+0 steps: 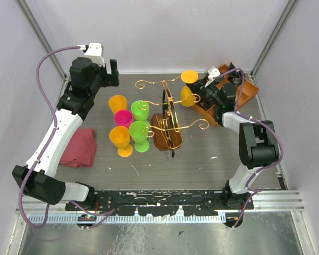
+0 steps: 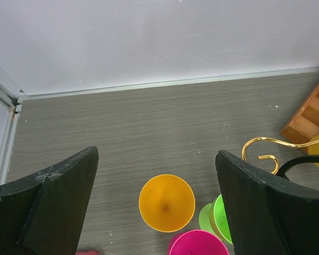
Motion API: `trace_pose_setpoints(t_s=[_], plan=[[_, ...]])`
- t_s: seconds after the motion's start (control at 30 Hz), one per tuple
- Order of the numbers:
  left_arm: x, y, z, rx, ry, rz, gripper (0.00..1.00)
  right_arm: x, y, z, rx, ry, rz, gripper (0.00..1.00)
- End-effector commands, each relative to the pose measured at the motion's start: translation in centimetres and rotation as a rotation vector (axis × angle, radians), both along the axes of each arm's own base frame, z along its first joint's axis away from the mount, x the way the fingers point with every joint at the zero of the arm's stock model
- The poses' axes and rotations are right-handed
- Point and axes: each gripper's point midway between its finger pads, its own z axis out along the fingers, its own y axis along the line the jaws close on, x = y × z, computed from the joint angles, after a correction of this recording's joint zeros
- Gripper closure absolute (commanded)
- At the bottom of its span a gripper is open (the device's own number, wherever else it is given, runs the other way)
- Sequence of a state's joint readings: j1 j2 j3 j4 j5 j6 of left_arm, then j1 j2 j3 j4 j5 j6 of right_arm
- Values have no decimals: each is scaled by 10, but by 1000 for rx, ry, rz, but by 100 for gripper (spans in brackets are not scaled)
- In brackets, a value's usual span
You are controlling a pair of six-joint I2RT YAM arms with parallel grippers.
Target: Place the wine glass upside down on the wine glass rack
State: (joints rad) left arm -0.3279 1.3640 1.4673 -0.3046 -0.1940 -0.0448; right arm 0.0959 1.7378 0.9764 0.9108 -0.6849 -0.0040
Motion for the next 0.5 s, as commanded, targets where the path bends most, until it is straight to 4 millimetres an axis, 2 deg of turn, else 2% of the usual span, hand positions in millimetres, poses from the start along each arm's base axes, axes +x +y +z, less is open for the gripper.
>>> trace_pose_setpoints(t_s=[0.0,0.2,0.47], plan=[[-4,4,5,1,-18,0,2,-9,1,28,-34,-120,3,99],[-4,3,3,-2,-13,1,2,-10,7,26,-51,-130,14,98],[-4,2,3,-3,-8,-4,2,-10,10,24,-55,-112,23,74]])
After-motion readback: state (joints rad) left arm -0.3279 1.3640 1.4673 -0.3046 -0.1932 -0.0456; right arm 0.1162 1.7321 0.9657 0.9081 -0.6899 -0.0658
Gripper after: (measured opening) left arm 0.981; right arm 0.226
